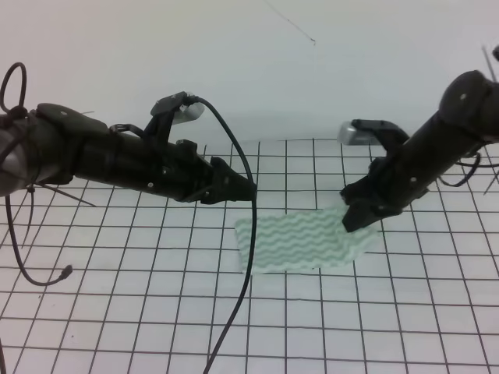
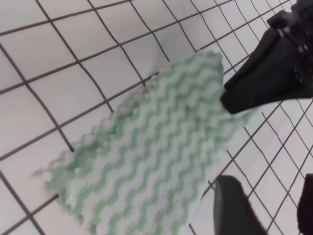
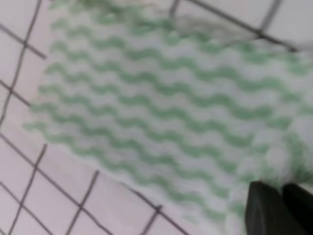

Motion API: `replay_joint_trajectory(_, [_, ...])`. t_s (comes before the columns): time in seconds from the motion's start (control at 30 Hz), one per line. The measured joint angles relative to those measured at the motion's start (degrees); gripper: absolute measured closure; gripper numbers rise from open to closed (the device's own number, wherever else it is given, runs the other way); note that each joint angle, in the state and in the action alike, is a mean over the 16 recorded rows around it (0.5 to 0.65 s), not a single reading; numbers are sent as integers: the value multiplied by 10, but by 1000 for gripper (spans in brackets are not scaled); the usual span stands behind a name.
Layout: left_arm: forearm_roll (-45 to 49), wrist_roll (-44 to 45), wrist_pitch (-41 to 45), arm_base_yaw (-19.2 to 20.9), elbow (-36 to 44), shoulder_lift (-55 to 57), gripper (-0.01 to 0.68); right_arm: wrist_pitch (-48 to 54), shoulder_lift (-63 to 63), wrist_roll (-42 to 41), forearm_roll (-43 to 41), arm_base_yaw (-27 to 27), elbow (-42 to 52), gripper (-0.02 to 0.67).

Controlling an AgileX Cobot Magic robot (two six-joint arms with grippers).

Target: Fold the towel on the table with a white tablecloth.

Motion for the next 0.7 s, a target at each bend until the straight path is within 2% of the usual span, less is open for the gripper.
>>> replay_joint_trajectory(0.7, [0, 2, 1, 0, 0, 0, 388, -47, 5, -40, 76, 84, -3, 628])
